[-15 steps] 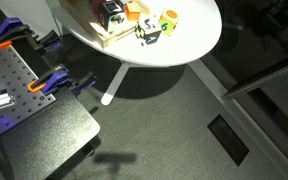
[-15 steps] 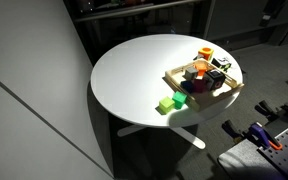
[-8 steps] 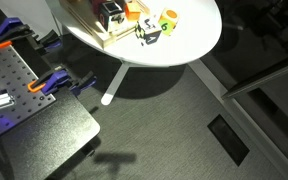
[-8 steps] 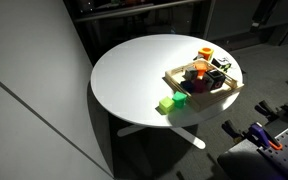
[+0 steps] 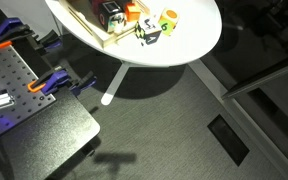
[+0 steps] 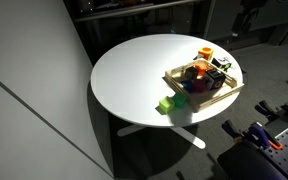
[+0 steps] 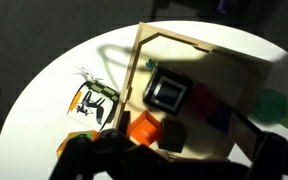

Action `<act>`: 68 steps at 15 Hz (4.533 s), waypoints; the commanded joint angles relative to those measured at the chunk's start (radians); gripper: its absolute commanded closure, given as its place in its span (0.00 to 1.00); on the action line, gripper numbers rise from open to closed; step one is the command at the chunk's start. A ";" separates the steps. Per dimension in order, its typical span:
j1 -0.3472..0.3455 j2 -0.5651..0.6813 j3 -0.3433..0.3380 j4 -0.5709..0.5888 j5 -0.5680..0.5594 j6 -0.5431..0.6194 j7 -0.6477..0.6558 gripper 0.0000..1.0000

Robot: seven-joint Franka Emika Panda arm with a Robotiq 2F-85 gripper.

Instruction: Remove the block with a black square image on top from the wooden tray and place it on the table

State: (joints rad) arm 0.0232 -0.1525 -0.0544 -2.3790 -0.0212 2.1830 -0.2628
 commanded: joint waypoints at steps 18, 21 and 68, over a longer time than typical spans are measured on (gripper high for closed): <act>0.013 0.407 0.039 0.210 -0.109 -0.020 0.323 0.00; 0.025 0.447 0.041 0.240 -0.123 -0.034 0.332 0.00; 0.187 0.663 0.001 0.301 -0.375 0.069 0.620 0.00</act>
State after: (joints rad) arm 0.1922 0.5039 -0.0346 -2.0694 -0.3791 2.2561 0.3099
